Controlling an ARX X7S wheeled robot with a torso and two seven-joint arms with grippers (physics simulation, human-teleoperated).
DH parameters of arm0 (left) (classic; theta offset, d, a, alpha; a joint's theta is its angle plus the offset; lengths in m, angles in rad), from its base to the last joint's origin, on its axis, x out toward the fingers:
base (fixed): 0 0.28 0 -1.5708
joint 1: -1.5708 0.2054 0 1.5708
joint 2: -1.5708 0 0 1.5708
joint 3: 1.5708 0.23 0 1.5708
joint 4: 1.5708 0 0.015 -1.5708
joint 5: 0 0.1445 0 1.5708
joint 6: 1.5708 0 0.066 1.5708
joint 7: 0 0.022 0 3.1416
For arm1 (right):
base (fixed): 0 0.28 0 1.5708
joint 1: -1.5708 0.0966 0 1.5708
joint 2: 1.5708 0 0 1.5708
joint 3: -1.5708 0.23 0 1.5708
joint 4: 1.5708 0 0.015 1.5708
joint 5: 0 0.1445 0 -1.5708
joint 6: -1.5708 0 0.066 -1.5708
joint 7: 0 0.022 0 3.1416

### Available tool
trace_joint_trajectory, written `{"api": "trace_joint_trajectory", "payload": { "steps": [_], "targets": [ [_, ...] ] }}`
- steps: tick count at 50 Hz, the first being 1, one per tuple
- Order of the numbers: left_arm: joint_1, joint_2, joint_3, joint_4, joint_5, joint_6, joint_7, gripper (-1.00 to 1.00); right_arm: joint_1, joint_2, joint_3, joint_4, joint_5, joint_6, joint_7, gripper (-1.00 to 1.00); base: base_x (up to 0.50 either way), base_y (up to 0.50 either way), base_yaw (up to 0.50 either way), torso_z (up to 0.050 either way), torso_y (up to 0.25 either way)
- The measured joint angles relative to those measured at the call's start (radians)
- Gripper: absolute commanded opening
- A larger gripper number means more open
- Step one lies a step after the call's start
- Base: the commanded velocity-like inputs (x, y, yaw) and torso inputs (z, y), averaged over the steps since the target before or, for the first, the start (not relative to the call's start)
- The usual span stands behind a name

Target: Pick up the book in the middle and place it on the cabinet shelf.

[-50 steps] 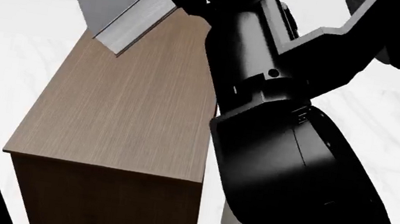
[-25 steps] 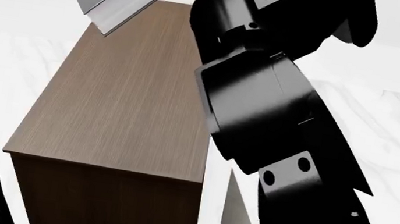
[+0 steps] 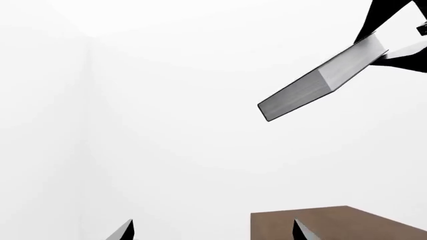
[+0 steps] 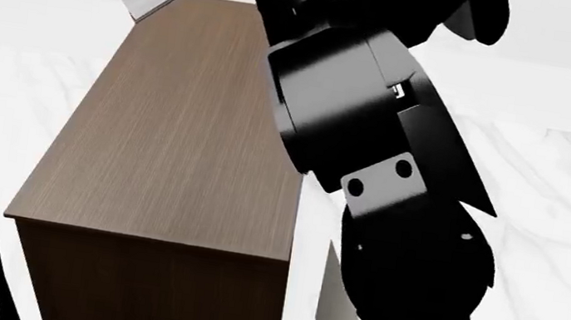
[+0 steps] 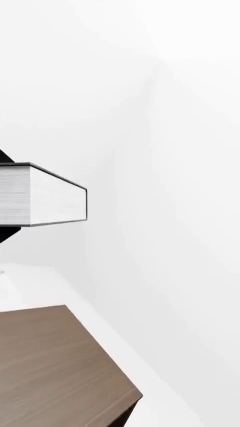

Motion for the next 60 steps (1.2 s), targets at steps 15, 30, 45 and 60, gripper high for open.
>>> {"api": "trace_joint_trajectory", "payload": {
  "steps": [15,30,45,60],
  "targets": [
    [-0.001,-0.005,0.003,-0.003,-0.005,0.001,-0.003,1.0,0.052,0.001,-0.056,0.103,0.013,-0.063,-0.031,-1.0,0.0,0.0,0.0,0.0,0.002],
    [-0.001,-0.01,0.003,0.004,-0.012,-0.006,-0.006,1.0,0.068,0.005,-0.115,0.147,0.041,-0.101,-0.045,-1.0,0.0,0.0,0.0,0.001,0.001],
    [-0.002,-0.013,0.007,0.001,-0.015,-0.006,-0.01,1.0,0.08,0.012,-0.161,0.214,0.052,-0.131,-0.072,-1.0,0.0,0.0,0.0,0.0,0.001],
    [-0.003,-0.016,0.011,-0.002,-0.015,-0.005,-0.015,1.0,0.047,0.019,-0.215,0.219,0.061,-0.139,-0.071,-1.0,0.0,0.0,0.0,0.001,0.001]
  ]
}}
